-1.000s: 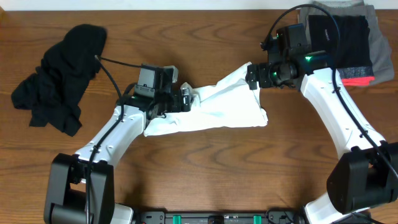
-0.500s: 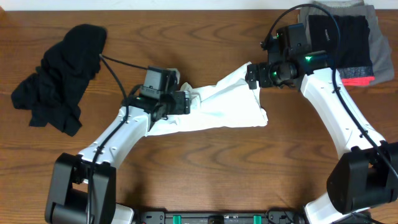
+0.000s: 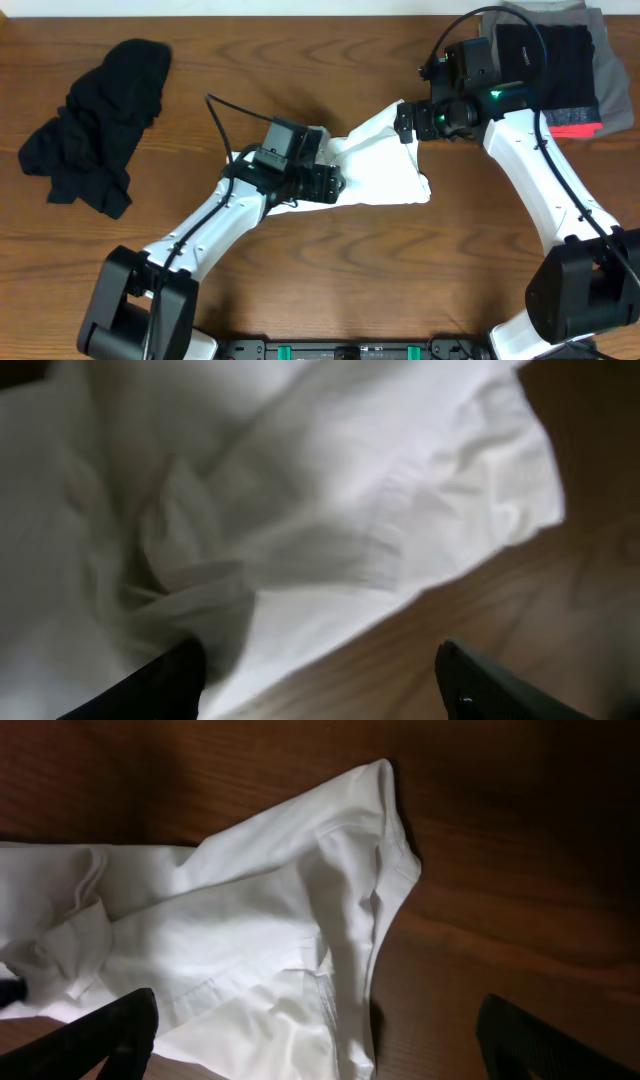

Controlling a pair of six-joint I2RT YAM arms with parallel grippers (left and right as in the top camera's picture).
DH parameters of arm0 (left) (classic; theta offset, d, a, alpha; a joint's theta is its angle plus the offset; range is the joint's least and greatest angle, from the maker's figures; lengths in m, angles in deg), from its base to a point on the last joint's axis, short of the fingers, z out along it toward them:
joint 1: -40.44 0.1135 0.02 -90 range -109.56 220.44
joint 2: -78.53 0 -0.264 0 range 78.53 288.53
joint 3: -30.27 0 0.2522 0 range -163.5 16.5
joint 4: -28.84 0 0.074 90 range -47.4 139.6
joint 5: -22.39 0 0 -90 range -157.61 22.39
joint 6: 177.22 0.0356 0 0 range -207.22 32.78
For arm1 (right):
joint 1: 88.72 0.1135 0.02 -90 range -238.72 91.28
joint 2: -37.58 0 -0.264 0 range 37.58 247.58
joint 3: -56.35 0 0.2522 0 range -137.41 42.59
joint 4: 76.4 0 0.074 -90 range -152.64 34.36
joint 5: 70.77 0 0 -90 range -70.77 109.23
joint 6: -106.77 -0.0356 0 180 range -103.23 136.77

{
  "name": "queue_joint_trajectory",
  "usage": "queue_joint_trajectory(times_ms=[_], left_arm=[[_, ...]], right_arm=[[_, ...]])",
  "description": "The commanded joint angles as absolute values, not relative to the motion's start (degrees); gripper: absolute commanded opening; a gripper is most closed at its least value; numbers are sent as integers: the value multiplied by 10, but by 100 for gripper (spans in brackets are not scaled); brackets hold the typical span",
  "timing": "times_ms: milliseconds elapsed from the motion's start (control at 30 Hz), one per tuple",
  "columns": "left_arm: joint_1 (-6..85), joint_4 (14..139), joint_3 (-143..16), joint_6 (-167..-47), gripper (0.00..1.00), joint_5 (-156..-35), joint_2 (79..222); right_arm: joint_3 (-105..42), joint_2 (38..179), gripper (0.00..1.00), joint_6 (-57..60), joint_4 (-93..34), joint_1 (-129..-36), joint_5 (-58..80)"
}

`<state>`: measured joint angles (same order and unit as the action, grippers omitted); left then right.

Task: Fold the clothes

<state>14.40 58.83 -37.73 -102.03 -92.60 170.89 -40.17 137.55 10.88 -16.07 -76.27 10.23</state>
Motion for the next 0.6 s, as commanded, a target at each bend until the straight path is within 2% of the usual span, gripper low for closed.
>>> queue_joint_trajectory(times_ms=[0,200,467,567], left_arm=[[125,576,-386,-1030,75,-983,1696],[112,548,-386,-1030,75,-999,1696],[163,534,-386,-1047,75,-1000,1649],[182,540,-386,-1047,75,-950,1619]], right_arm=[[-409,1380,99,100,-163,-772,104],[-409,1380,99,99,-164,-789,103],[-410,1380,99,99,-174,-823,99],[-410,1380,92,95,-185,-838,97]])
